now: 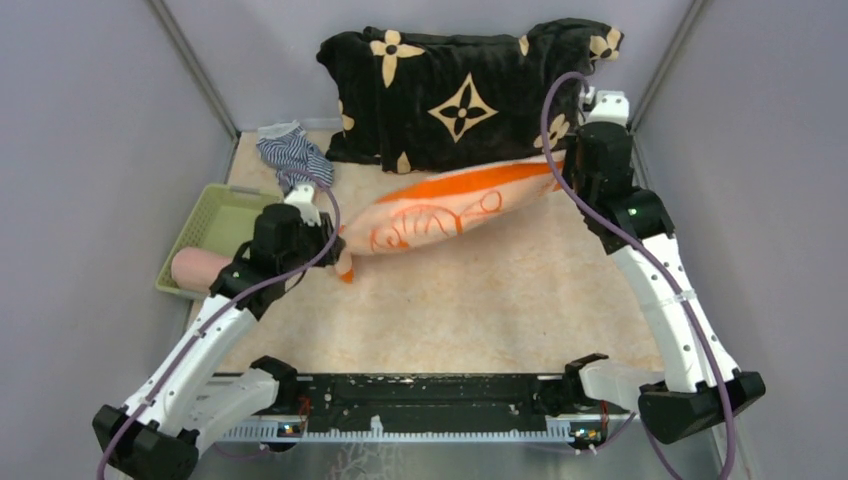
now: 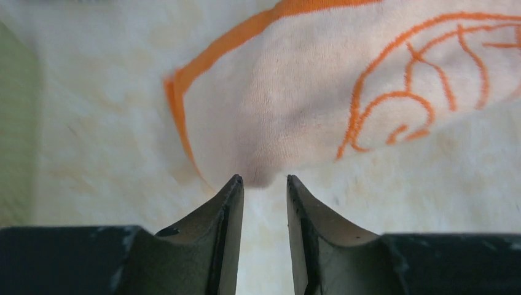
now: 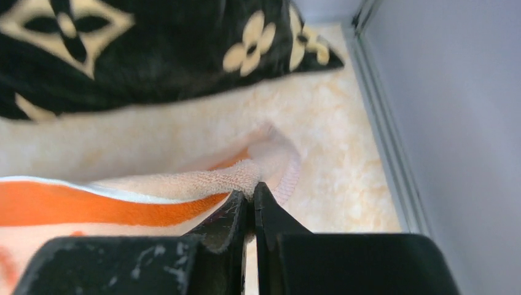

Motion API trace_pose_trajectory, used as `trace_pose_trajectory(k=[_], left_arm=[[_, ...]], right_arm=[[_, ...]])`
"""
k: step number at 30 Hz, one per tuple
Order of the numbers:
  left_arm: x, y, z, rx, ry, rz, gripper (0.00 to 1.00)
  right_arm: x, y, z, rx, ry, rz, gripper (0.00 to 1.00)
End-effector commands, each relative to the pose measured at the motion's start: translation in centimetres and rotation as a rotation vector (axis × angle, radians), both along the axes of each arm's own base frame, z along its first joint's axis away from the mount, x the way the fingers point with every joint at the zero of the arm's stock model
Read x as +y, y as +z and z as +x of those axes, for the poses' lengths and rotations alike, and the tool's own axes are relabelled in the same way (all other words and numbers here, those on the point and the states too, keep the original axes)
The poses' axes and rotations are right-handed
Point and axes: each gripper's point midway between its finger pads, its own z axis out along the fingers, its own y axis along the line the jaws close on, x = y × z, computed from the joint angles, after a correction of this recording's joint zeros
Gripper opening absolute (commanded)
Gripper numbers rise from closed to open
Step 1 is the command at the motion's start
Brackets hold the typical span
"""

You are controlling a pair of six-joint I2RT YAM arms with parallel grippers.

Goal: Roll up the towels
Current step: Flatten out the towel at the center of the board.

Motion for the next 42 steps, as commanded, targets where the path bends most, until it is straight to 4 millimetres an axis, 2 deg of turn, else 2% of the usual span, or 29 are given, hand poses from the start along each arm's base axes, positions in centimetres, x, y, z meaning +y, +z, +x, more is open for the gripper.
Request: trace_pose_trajectory(k=[1,3,5,7,9,15,20,22,25,29,32,37,42], left_arm=[[-2.1,-6.1,-5.0,0.245,-0.060,-0.186,0.44],[-1.7,-6.1,-5.1,0.229,-0.034,-0.200,0.52],[-1.1,-5.8,-4.7,0.213,-0.008,-0.179,0.63],[-0.8,-5.8,-3.9,0.216,0.008,-0.134,0.69],[-0.5,-6.7,-2.5,0.253,0.031,-0.065,0.70],[0.6,-10.5,2.5,0.383,0.090,0.083,0.71],[4.0,-14.7,5.7,0.530,0.139,-0.037,0.67],[5.1,-15.5,7.0,0.543,0.145,-0.053,0.66],[5.1,-16.0,8.6,0.547,0.095,-0.093,0.63],[5.3,-16.9,10.5,0.566,0.063,-0.082,0.58],[5.2,-18.5,11.4,0.614,0.046,-0.076,0.54],[4.6,-20.5,11.8,0.683,0.014,-0.085,0.49],[3.9,-21.6,11.7,0.712,-0.022,-0.107,0.45]], right_arm=[[0.8,-5.8,-0.8,0.133,0.023,0.048,0.07],[0.8,-8.9,-1.9,0.219,0.008,0.067,0.13],[0.6,-11.5,-3.1,0.286,-0.011,0.081,0.28],[0.6,-13.1,-4.2,0.326,-0.014,0.101,0.42],[0.6,-14.2,-5.1,0.347,-0.018,0.116,0.49],[0.8,-16.7,-5.7,0.403,-0.046,0.151,0.51],[1.6,-19.2,-5.3,0.448,-0.036,0.182,0.52],[2.1,-20.2,-5.3,0.475,-0.024,0.194,0.52],[2.7,-21.6,-5.4,0.509,-0.002,0.206,0.52],[3.4,-22.3,-5.3,0.523,0.038,0.215,0.53],[3.6,-22.8,-5.2,0.537,0.044,0.213,0.53],[3.5,-23.3,-5.1,0.553,0.042,0.206,0.53],[3.5,-23.7,-5.1,0.562,0.039,0.200,0.54]])
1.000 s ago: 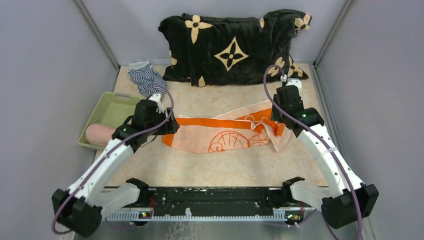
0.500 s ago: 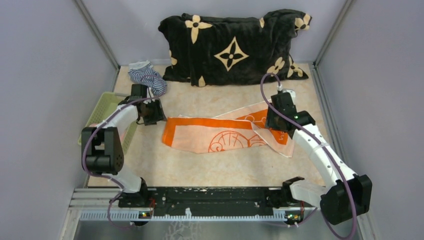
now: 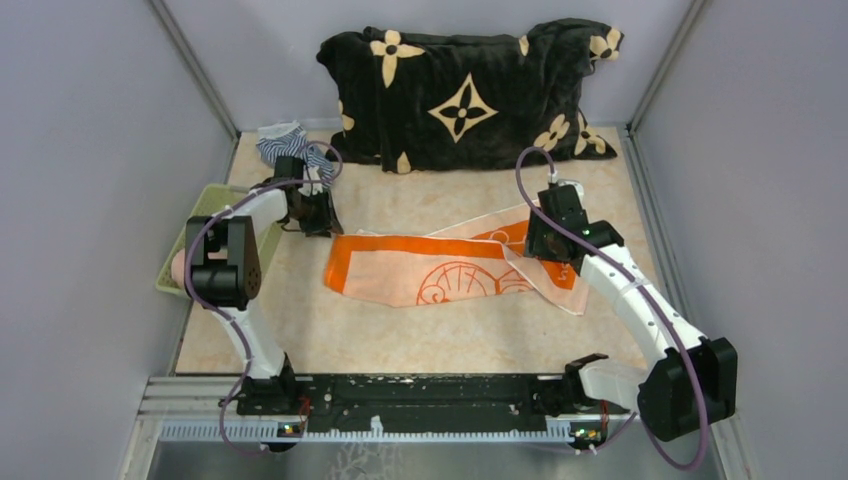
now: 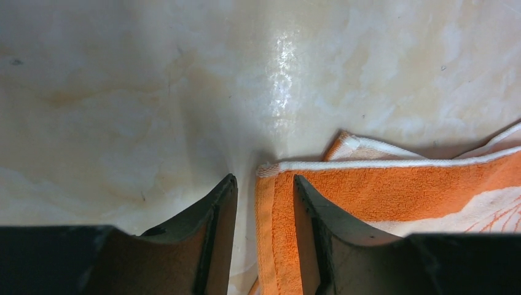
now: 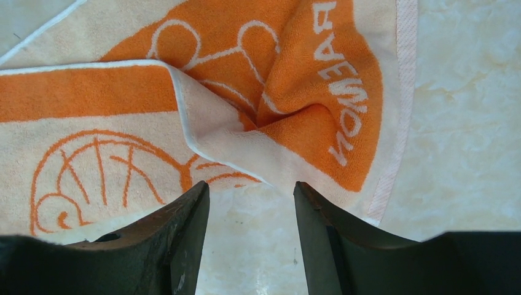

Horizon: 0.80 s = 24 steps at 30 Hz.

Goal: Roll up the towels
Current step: Flatten out the towel at the center of the board.

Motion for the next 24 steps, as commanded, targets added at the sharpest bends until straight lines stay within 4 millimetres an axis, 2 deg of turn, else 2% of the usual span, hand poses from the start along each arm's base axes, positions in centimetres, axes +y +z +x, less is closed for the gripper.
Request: trace_pose_trajectory(k=[1,7,12,14,16,18,20,24], left_arm=[[-1.1,-0.3,0.0,0.020,-0.059,-0.053,0.43],[-1.5,-1.5,-1.7,0.081,-0.076,-0.060,0.41],[-1.4,-2.3,-2.7,0.118,-0.086,-0.019,0.33],[-1.2,-2.2,-2.9,0.121,-0.087,0.004,0.26],[-1.0,-1.8,-2.9,0.109,-0.087,0.016,0.14],[-1.0,-0.8,-2.7,0.074,-0.086,0.017,0.01],[-0.9,1.0,-2.3,0.015,-0.080,0.022,0.00],[0.0,5.6,-1.5,-0.150,-0.042,0.063,0.00]], right_arm=[[0.0,0.4,1.0,-0.033,-0.008,0.008,0.54],[-0.4,-0.3,0.6,0.004,-0.037,-0.010,0.54],[-1.3,-0.9,-0.1,0.037,-0.083,-0.031,0.55],[-1.9,-1.1,-0.4,0.051,-0.116,-0.036,0.55],[-2.7,-1.4,-0.7,0.065,-0.164,-0.035,0.56],[-3.5,-1.9,-1.1,0.086,-0.224,-0.020,0.59],[-4.6,-2.7,-1.6,0.121,-0.292,0.005,0.59],[-7.0,-4.7,-3.1,0.203,-0.448,0.064,0.59]])
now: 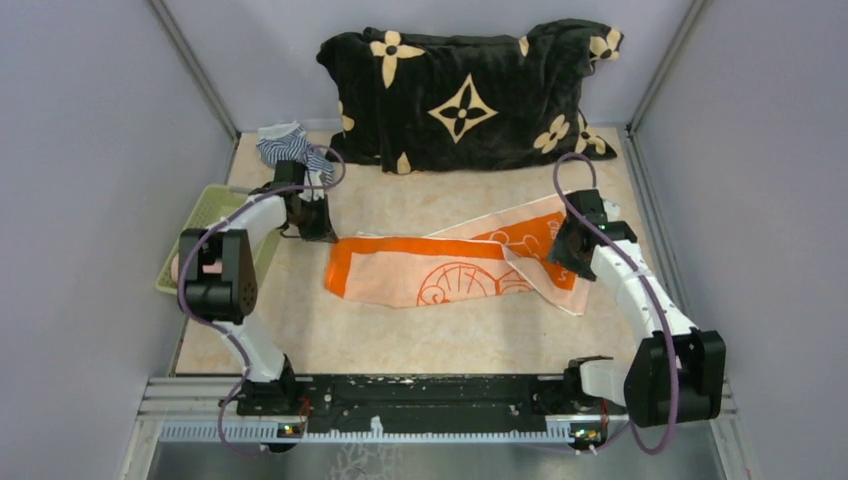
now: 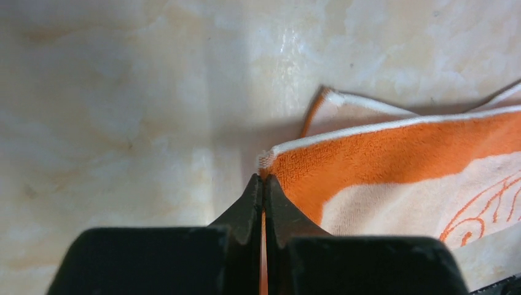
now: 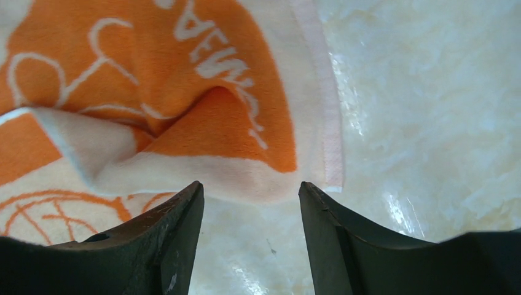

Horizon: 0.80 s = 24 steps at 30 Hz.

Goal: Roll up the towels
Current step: Flatten out the towel at the center of the board.

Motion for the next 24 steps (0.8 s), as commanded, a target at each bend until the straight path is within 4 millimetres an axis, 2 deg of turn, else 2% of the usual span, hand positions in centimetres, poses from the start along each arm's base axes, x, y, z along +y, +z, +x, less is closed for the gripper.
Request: trace_pose_trajectory(k=[1,6,12,17,24], left_arm=[[1.2,6.3,0.9,-0.213,0.029,0.061,0.00],[1.7,10.2,0.2,-0.345,0.067,0.061,0.00],[2.3,13.9,-0.5,-0.446,0.110,0.070,0.00],[1.7,14.0,-0.8,-0.440,0.099,0.037,0.00],[1.5,13.7,-1.0,-0.433,0.097,0.026,0.00]], right_arm=[[-2.2,-2.2,-2.0,0.082,-0.196,0.074,0.59],[-3.9,-4.8,-4.0,0.131,-0.364,0.152,0.56],[-3.8,-7.0,-5.4,0.167,-0.482,0.199,0.53],[-2.4,-8.2,-5.7,0.185,-0.470,0.273,0.45],[-1.5,-8.3,-6.6,0.194,-0.460,0.312,0.40]])
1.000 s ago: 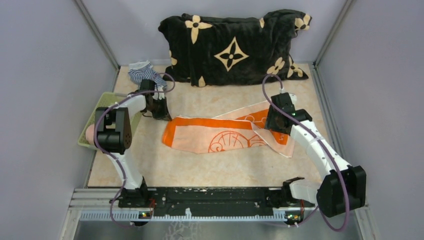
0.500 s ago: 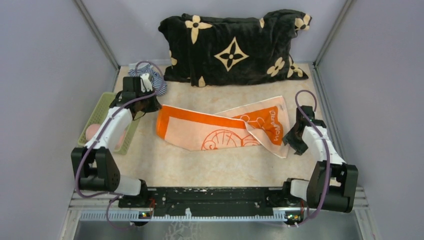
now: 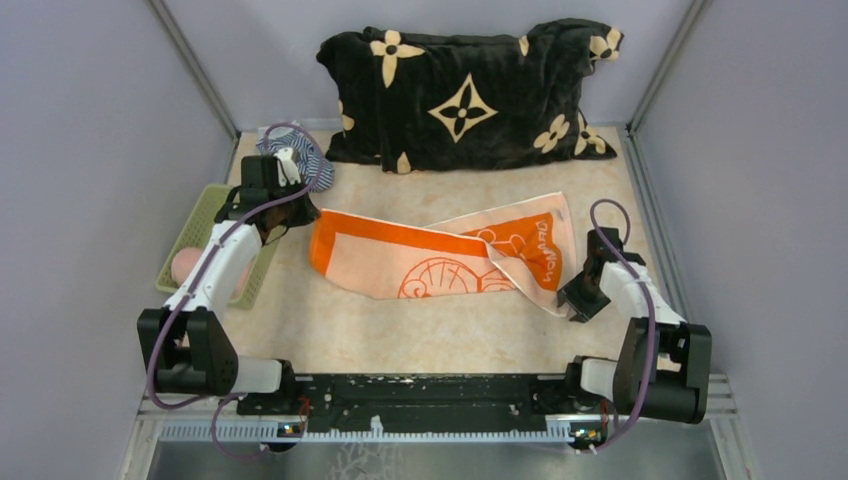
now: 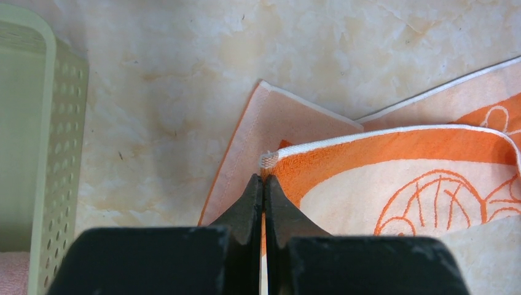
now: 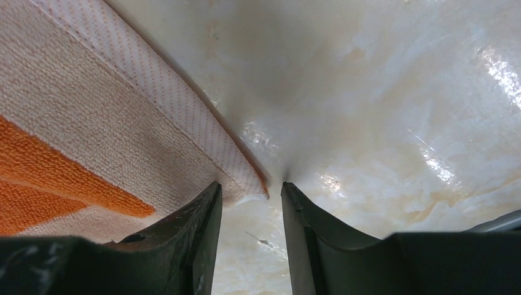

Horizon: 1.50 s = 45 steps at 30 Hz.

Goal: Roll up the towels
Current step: Flatten out the towel at the center of the board.

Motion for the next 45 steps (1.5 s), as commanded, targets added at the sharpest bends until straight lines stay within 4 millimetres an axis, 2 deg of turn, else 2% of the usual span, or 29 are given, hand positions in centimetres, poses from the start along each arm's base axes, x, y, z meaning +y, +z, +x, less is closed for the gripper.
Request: trace_pose_trajectory(k=[1,9,11,13,15,17,19,22,24,26,28,31,34,37,38,42,45], left_arm=[[-0.3,0.6,0.0,-0.027,-0.004,-0.019,0.00],[-0.4,0.4,0.1,-0.025,0.000,-0.022,0.00],[-0.3,0.4,0.1,-0.027,0.007,-0.021,0.00],[-0.1,0.6,0.3,-0.033,0.024,-0.020,0.00],[0.3,1.3,1.0,-0.051,0.053,-0.028,0.00],[0.6,2.5,2.1,-0.077,0.077,-0.050,0.00],[1.1,4.0,3.7,-0.121,0.098,-0.077,0.00],[2.4,7.2,6.4,-0.194,0.128,-0.112,0.00],[3.5,10.2,8.4,-0.262,0.144,-0.120,0.00],[4.6,13.5,10.4,-0.351,0.154,-0.115,0.00],[5.7,16.7,12.0,-0.441,0.155,-0.106,0.00],[6.6,21.0,12.6,-0.557,0.144,-0.090,0.00],[7.4,23.7,11.2,-0.653,0.145,-0.063,0.00],[7.5,22.9,9.0,-0.675,0.146,-0.044,0.00],[7.2,22.0,8.2,-0.659,0.136,-0.045,0.00],[5.6,16.0,3.9,-0.520,0.112,-0.107,0.00],[4.7,11.6,0.2,-0.388,0.132,-0.129,0.00]], right_arm=[[0.4,0.4,0.6,-0.048,-0.021,0.025,0.40],[0.6,-1.6,0.1,-0.006,-0.035,0.033,0.37],[0.5,-1.9,0.2,-0.005,-0.035,0.030,0.29],[0.6,-1.7,0.8,-0.020,-0.033,0.036,0.12],[0.6,-0.9,2.0,-0.055,-0.031,0.043,0.01],[0.2,0.7,3.7,-0.101,-0.027,0.026,0.00],[-0.8,3.1,6.1,-0.156,-0.010,-0.014,0.00],[-2.5,8.6,10.7,-0.281,0.011,-0.069,0.00],[-3.7,12.8,13.7,-0.367,0.023,-0.106,0.00],[-5.4,18.4,17.5,-0.492,0.017,-0.134,0.00],[-6.8,23.0,20.3,-0.606,0.004,-0.111,0.00],[-8.2,28.5,23.0,-0.738,0.000,-0.075,0.00],[-8.9,31.3,23.3,-0.816,-0.003,-0.062,0.00],[-9.2,31.4,21.8,-0.858,-0.010,-0.053,0.00],[-9.1,30.4,21.0,-0.853,-0.013,-0.047,0.00],[-8.4,26.4,16.5,-0.814,-0.036,-0.036,0.00],[-7.9,22.3,12.5,-0.732,-0.081,-0.074,0.00]])
